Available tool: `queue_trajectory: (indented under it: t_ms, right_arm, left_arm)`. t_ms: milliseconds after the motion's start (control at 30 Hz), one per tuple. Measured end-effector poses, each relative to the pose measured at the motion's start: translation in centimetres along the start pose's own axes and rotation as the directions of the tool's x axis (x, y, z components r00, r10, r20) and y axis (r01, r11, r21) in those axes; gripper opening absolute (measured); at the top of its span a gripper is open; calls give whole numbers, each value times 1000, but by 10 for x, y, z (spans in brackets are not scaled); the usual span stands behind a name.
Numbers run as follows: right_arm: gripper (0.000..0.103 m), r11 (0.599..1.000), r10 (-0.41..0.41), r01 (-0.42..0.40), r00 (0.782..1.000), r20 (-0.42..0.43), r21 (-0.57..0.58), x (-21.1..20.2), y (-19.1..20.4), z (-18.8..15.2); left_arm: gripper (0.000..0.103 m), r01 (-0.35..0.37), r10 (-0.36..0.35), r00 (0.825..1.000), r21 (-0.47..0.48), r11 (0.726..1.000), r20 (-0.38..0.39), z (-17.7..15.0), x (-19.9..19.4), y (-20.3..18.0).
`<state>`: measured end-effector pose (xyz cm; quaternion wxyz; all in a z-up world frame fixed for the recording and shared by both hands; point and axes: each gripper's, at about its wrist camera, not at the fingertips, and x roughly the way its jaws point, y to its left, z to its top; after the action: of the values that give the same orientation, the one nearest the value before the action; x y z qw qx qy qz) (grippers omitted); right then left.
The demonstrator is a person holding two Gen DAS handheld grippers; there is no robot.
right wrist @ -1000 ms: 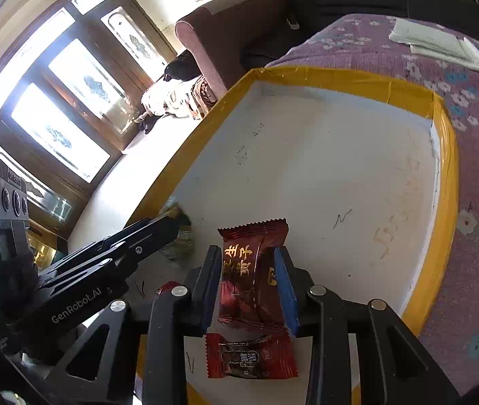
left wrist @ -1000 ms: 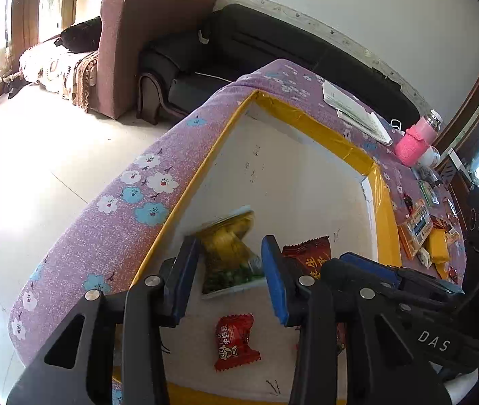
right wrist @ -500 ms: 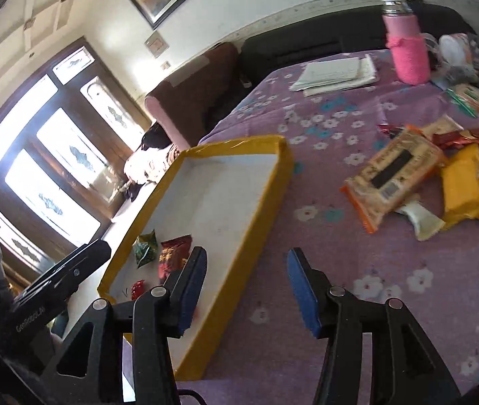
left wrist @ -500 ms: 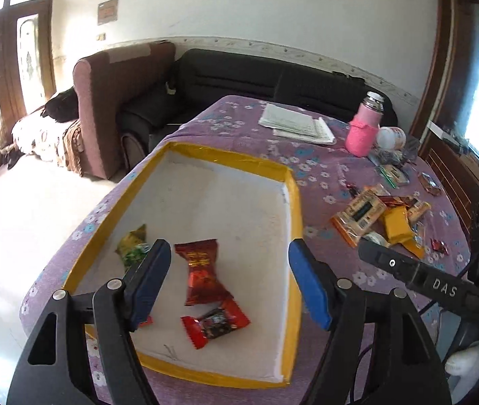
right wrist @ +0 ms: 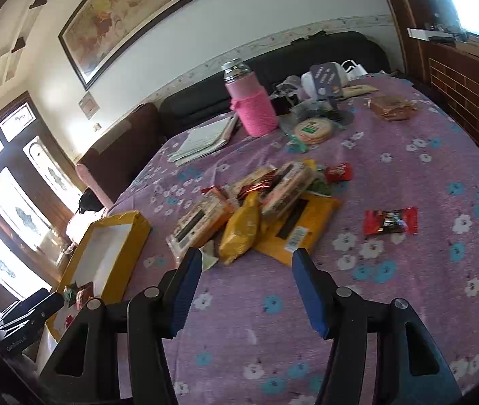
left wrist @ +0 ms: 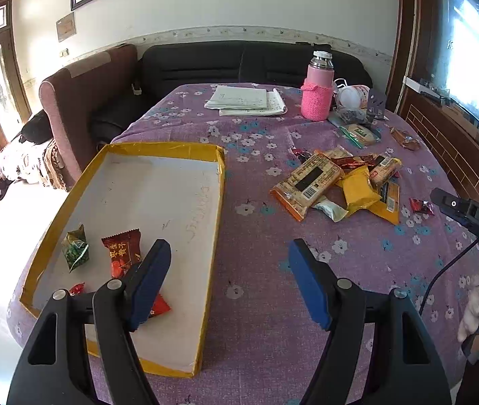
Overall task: Organize snacks
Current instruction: 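Move both tools back over the snack pile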
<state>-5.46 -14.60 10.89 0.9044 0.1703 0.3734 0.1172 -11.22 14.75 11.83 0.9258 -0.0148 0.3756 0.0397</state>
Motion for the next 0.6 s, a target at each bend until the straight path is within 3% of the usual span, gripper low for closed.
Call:
queue_trajectory:
  t_ms: [133,267,600]
  right_arm:
    - [60,999,-22,22,1000,10,37,-10,-26,-1]
    - [60,998,-20,21,1000,-9,65,-3,-35,-10]
    - [61,997,48,-43,996,-74,68,47,-12,3]
  left_arm:
    - [72,37,-37,999,3,999,-21,-2,3,-11]
    - [72,125,-127,991,-34,992,-47,-4,7,-11]
    - [72,211,-214,973,-44,976,-85,-7,16,-28]
